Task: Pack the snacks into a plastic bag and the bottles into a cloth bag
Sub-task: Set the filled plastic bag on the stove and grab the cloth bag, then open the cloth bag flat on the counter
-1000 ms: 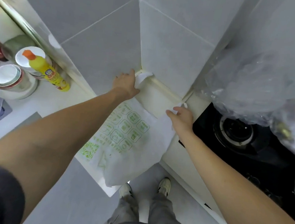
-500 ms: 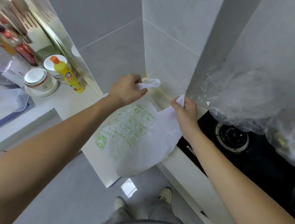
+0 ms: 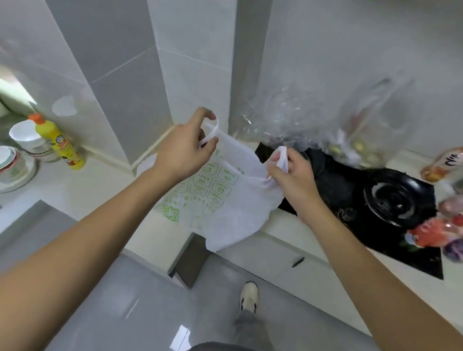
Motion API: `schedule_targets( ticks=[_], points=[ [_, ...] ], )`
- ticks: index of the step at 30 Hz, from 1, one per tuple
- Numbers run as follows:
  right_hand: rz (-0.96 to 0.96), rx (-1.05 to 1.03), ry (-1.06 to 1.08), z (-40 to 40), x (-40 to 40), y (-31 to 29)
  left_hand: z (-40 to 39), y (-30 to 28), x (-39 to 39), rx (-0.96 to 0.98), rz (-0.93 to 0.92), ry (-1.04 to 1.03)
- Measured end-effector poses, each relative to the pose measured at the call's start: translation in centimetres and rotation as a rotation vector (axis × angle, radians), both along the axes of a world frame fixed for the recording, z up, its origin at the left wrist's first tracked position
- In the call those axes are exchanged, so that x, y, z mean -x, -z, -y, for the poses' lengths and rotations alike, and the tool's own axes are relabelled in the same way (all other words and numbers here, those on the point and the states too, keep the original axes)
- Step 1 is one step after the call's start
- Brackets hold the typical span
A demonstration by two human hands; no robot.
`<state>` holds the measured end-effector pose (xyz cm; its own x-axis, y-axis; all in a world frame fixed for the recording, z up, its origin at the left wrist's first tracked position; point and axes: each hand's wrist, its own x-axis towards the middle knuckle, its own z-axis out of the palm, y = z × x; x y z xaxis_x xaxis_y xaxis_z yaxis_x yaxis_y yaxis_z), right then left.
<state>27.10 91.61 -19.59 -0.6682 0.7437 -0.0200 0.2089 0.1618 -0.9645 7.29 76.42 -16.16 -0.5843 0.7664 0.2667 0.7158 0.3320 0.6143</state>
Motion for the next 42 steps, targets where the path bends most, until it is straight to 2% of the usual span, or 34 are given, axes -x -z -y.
schedule_targets(
  ticks=[5,12,15,19,28,34,42],
  points=[
    [0.026,0.005,0.175,6.2,-9.5,-0.6,2.5,-1.4,-7.9,-0.047,-0.019,0.172],
    [0.029,-0.038,0.393,7.8,-24.6,-1.6,0.5,-2.5,-20.4,-0.125,-0.006,0.362],
    [0.032,-0.074,0.463,7.4,-31.7,-2.0,-1.8,-2.5,-26.7,-0.042,-0.084,0.467],
    [0.068,-0.048,0.555,6.0,-40.8,-1.4,-5.2,-1.8,-35.6,0.062,-0.101,0.528],
    [0.210,-0.100,0.504,-1.5,-58.5,-0.8,-13.0,-0.8,-53.7,0.144,-0.181,0.525],
    [0.178,-0.159,0.483,-7.7,-64.8,-4.3,-18.1,-3.8,-60.7,0.063,-0.238,0.491],
    [0.139,-0.339,0.465,-17.2,-65.3,-9.6,-27.1,-7.7,-62.5,-0.080,-0.316,0.506]
  ],
)
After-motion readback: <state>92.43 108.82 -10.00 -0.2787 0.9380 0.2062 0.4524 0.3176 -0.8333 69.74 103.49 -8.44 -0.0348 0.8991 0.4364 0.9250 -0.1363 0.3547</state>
